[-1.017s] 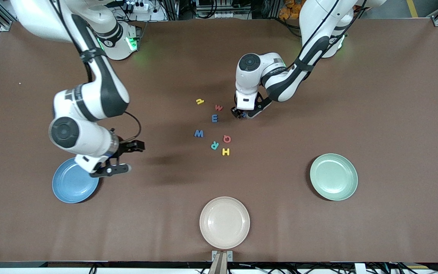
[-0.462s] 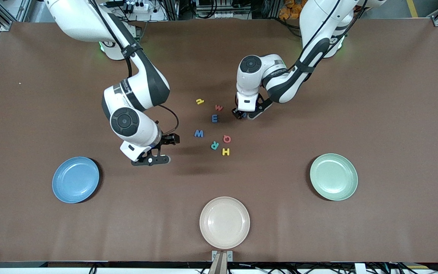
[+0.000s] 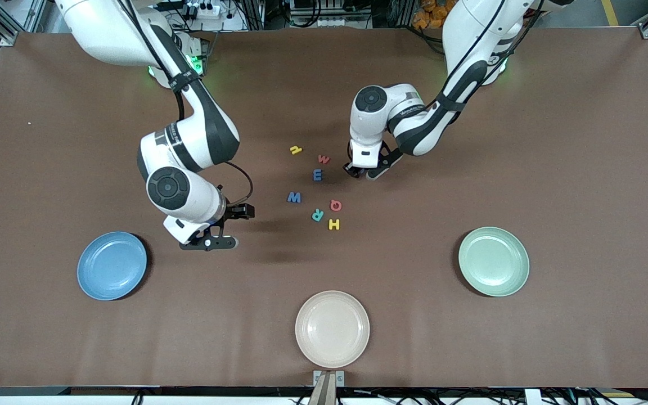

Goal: Sort uppercase to blue plate, lowercase to green plate
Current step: 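Place the 6 on the green plate while the right gripper grasps the W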

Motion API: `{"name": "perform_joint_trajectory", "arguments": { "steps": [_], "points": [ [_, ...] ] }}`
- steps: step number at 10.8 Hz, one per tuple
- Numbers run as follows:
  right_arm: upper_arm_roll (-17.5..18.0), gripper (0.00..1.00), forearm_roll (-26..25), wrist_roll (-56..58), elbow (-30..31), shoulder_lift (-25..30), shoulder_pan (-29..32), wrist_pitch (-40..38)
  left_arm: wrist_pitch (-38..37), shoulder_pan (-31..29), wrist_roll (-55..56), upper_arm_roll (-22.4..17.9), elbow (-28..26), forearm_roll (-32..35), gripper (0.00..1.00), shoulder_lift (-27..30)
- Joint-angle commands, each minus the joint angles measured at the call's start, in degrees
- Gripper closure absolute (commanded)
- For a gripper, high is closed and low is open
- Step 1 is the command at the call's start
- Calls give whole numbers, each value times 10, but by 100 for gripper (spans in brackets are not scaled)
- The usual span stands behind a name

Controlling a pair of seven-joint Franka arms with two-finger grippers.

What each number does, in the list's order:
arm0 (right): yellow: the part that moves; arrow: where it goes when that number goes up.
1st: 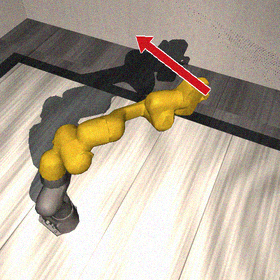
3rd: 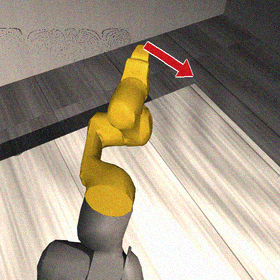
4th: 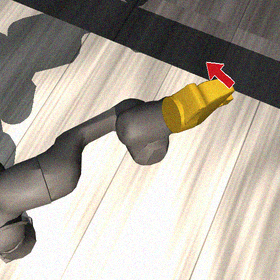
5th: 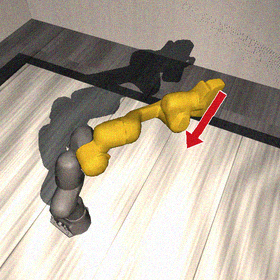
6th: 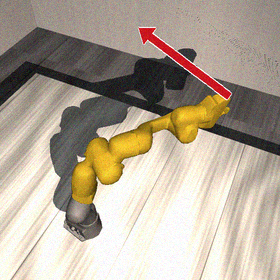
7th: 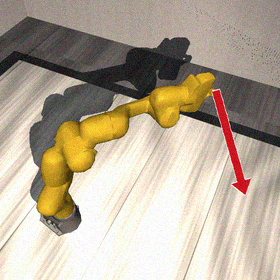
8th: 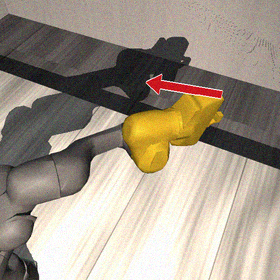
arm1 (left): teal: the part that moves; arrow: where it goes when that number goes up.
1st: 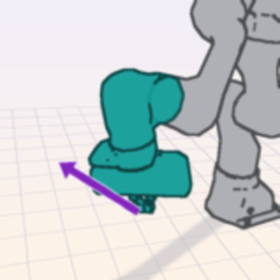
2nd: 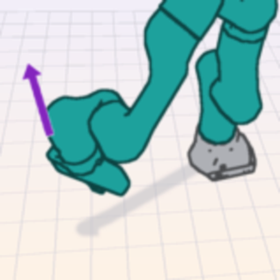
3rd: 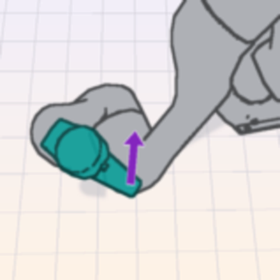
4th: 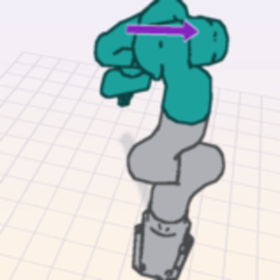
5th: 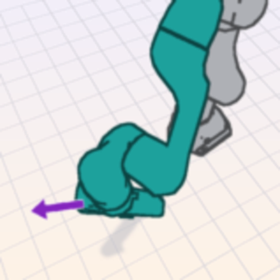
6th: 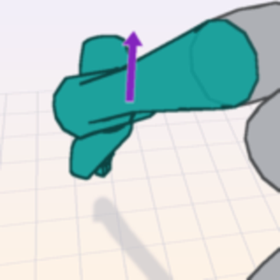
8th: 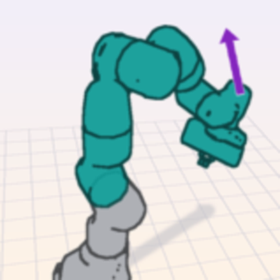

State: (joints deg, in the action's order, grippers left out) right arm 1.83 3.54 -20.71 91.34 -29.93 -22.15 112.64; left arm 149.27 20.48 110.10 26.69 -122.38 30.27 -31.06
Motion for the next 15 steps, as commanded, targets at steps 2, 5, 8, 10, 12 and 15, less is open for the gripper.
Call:
{"name": "perform_joint_trajectory", "arguments": {
  "steps": [2, 5, 8, 10, 12, 15],
  "points": [
    [5, 0, 0, -14, -1, -21, -4, 14, 5, -4, -57, -43, 31, 19, 100, 2],
    [5, 0, -2, -91, -1, -43, -47, 44, 0, -59, -165, -58, 37, 11, 100, 30],
    [5, 0, 0, -158, 24, -66, -104, 103, -3, -136, -309, -61, 55, 9, 100, 40],
    [5, 0, 0, -173, 64, -66, -132, 166, -3, -172, -441, -78, 64, -21, 100, 42],
    [5, 0, 1, -173, 86, -66, -146, 180, -6, -180, -575, -112, 76, -76, 100, 43],
    [5, 0, 1, -187, 136, -65, -162, 259, -12, -191, -766, -169, 93, -186, 100, 39]
  ]
}}
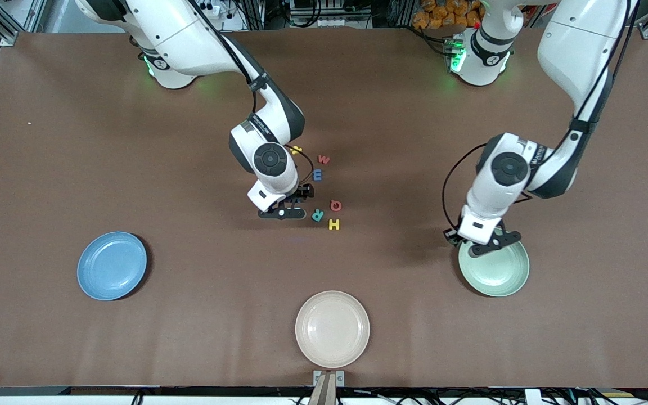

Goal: Sort uppercase to blue plate, lowercase to green plate
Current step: 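Place the 6 on the green plate while the right gripper grasps the W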

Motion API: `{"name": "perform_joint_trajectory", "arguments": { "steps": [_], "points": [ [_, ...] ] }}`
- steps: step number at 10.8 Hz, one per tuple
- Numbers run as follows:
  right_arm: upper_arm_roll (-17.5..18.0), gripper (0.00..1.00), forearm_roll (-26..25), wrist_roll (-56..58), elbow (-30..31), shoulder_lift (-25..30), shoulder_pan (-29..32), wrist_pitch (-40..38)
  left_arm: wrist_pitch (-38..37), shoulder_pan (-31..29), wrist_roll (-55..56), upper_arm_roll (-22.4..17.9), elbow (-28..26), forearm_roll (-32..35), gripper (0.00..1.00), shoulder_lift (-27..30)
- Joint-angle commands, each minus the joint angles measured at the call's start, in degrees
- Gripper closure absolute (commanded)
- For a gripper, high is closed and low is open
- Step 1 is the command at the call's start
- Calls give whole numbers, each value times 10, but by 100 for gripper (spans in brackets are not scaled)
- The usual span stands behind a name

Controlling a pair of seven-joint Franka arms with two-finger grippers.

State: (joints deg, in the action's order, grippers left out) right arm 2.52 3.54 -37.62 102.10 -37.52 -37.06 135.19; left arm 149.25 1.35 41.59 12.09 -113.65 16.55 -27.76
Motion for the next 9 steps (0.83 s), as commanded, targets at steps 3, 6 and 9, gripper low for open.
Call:
{"name": "perform_joint_trajectory", "arguments": {
  "steps": [3, 6, 9],
  "points": [
    [-2, 0, 1, -41, 30, 10, -24, 47, -12, 1, -203, -67, 14, -111, 100, -2],
    [-3, 0, 1, -41, 29, 10, -23, 47, -12, 2, -221, -80, 26, -110, 0, -16],
    [-3, 0, 0, -41, 28, 10, -19, 47, -33, 15, -216, -81, 39, -111, 0, -10]
  ]
}}
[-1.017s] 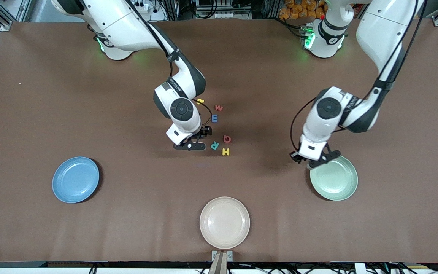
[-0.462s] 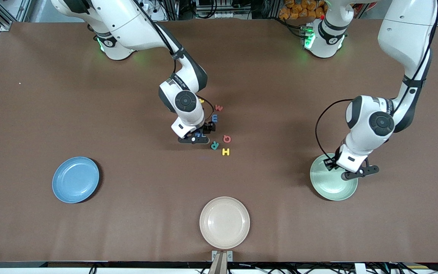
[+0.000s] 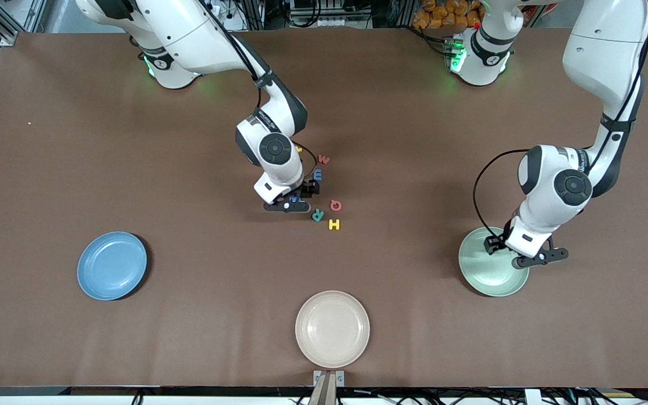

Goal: Sort uppercase to blue plate, lowercase to green plate
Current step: 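Lift the blue W with the right gripper while the left gripper returns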

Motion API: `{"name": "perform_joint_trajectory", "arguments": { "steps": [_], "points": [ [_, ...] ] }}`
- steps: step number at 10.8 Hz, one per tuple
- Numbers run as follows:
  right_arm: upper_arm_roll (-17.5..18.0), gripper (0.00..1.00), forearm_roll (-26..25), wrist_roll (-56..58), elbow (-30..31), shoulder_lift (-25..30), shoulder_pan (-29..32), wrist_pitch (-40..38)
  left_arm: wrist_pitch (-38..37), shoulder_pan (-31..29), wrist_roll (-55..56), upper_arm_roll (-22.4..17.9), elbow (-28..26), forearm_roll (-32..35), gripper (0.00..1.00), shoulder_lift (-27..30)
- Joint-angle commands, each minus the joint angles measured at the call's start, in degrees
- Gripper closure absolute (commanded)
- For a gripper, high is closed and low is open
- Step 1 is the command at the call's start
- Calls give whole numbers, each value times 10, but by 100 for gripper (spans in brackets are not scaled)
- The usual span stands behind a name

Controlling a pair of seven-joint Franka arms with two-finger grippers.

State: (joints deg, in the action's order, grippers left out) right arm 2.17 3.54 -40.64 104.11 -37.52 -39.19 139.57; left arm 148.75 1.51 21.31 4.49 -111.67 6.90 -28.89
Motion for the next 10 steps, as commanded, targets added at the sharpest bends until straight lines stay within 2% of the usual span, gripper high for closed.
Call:
{"name": "perform_joint_trajectory", "arguments": {
  "steps": [1, 3, 5, 6, 7, 8, 10],
  "points": [
    [0, 0, -1, -11, 8, 10, 3, 4, -69, 25, -13, -6, 38, -15, 0, 4],
    [-1, 0, -1, -11, 7, 10, 4, 4, -137, 45, 8, -6, 67, -22, 0, 15],
    [-1, 0, -1, -11, 8, 10, 4, 4, -170, 68, 62, 1, 81, -32, 0, 20],
    [-1, 16, -2, -11, 8, 10, 4, 5, -174, 75, 106, 26, 87, -37, 0, 18],
    [-1, 72, -1, -11, 9, 9, 4, 4, -174, 84, 169, 50, 87, -37, 0, 18],
    [-1, 100, -1, -11, 10, 7, 1, 4, -174, 92, 231, 74, 87, -34, 0, 16],
    [-1, 100, -2, -11, 11, 6, -1, 3, -174, 96, 302, 117, 88, -31, 0, 12]
  ]
}}
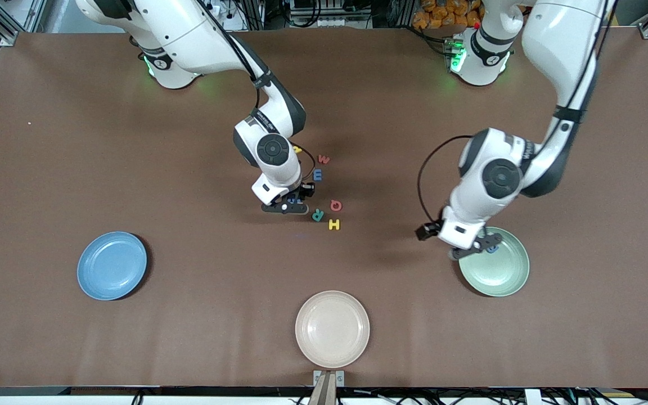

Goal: Sort uppercase to blue plate, lowercase to green plate
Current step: 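Lift the blue W with the right gripper while the left gripper returns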

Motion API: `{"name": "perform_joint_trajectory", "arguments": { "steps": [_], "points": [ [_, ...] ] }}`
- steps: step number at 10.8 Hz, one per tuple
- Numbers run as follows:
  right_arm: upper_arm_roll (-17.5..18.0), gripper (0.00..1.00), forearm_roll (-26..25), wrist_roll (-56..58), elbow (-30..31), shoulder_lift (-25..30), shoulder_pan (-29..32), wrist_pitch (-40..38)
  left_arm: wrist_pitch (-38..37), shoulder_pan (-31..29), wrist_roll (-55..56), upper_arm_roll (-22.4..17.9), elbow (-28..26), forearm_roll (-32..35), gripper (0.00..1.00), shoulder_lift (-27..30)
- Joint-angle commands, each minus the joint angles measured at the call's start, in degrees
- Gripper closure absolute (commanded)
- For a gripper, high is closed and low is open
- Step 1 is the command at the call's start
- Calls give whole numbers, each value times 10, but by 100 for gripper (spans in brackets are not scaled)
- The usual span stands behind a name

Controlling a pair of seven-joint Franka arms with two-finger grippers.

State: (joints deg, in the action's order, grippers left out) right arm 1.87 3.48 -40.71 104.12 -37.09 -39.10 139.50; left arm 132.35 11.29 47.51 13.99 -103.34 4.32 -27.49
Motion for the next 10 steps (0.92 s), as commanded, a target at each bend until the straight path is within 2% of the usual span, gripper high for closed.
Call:
{"name": "perform_joint_trajectory", "arguments": {
  "steps": [1, 3, 5, 7, 9, 10],
  "points": [
    [2, 100, -1, -10, 10, 5, 2, 2, -10, 7, 70, 36, 5, -5, 0, -4],
    [-16, 100, -1, -9, 9, 25, 5, -4, -10, 24, 177, 78, 3, -2, 0, -5],
    [-62, 100, -4, 23, 4, 33, 9, -4, -10, 55, 206, 102, 0, 16, 0, -7],
    [-122, 100, -4, 123, 0, 45, 10, -10, -3, 61, 212, 133, 5, 54, 0, -33],
    [-179, 100, -4, 253, -16, 53, 22, -61, 0, 94, 202, 138, 20, 105, 0, -56],
    [-196, 100, -4, 325, -32, 55, 40, -90, 0, 113, 197, 136, 41, 114, 0, -74]
  ]
}}
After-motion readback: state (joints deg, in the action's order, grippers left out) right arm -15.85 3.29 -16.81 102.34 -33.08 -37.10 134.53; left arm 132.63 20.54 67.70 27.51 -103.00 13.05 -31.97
